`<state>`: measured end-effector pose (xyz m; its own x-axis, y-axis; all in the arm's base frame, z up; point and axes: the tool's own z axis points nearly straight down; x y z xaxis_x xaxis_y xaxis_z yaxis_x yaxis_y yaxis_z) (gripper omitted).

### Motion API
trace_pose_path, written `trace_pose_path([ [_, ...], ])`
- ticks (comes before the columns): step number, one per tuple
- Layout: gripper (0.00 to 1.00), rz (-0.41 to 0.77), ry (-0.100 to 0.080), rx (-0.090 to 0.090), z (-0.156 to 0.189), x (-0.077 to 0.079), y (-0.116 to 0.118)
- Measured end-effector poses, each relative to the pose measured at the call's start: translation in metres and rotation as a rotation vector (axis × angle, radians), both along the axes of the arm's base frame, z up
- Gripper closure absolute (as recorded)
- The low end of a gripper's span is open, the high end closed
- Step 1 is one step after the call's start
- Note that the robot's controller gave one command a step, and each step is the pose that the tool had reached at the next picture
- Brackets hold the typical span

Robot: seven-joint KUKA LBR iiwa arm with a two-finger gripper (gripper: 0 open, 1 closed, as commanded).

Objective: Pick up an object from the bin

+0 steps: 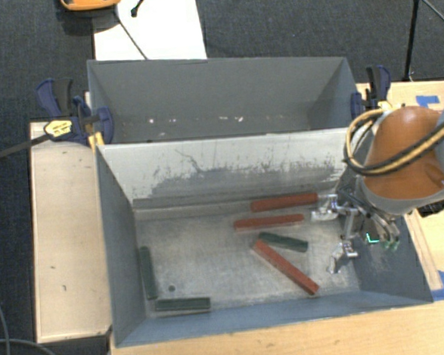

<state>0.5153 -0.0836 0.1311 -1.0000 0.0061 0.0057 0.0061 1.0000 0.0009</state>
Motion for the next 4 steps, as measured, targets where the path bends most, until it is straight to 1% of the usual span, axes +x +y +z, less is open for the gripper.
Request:
trace_pose_path([
  [1,0.00,0.003,-0.008,-0.001,0.004,0.002,0.000],
  [2,1.00,0.053,-0.025,-0.002,-0.056,0.057,0.033],
  [3,1.00,0.054,-0.025,-0.002,-0.056,0.057,0.033],
  [4,1.00,0.121,-0.007,-0.001,0.063,0.046,0.020],
])
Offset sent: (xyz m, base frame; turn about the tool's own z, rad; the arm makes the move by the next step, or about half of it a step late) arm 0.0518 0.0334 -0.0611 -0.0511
